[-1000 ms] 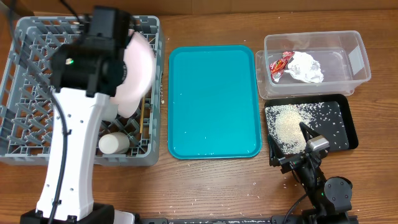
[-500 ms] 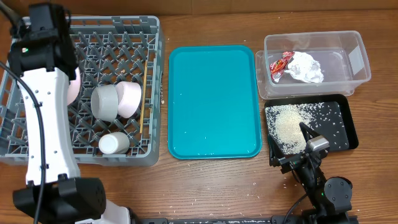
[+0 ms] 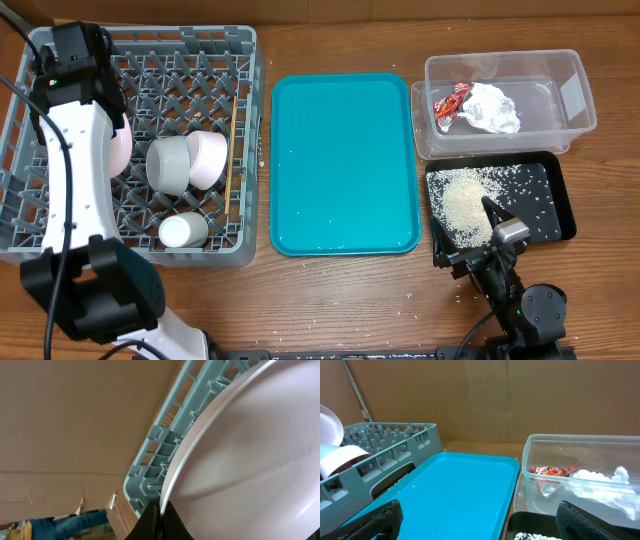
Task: Sort waste into correct bins and load items into the dishwasher
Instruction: 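Carry the large plate into the rack and stand it upright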
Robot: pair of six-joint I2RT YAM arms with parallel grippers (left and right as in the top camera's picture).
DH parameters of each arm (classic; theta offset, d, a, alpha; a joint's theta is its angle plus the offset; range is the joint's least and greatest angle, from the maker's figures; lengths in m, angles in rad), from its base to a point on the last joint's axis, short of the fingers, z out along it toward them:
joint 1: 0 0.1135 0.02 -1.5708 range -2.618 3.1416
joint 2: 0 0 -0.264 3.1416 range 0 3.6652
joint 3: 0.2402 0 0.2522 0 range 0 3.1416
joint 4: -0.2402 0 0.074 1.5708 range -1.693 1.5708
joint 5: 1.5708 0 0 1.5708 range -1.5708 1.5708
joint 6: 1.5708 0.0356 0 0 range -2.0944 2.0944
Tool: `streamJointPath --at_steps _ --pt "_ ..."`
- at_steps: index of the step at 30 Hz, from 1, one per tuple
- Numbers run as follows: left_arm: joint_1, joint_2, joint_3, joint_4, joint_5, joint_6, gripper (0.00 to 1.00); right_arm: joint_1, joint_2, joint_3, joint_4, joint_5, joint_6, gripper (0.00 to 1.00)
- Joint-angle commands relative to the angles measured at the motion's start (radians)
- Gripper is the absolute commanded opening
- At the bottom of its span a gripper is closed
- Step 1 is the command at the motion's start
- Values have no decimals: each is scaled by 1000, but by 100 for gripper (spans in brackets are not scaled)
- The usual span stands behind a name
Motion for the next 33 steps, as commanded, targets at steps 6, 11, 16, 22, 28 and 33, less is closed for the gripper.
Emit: streamJointPath --at_steps 6,11,16,22,28,33 --pt "-24 -30 -6 -4 6 -2 100 6 -12 -11 7 6 0 100" --pt "-24 -202 40 -73 326 -44 100 6 -12 -11 7 6 0 100" --pt "-47 -412 79 -185 706 -57 100 6 -12 -11 7 5 0 100" --pt "-82 -633 79 -276 1083 -57 100 6 -12 -11 7 6 0 100" --pt "-95 -776 79 -296 1327 -57 100 6 -12 -11 7 5 0 100" --pt "-100 -829 78 -388 1250 -44 100 6 -12 -11 7 6 0 100"
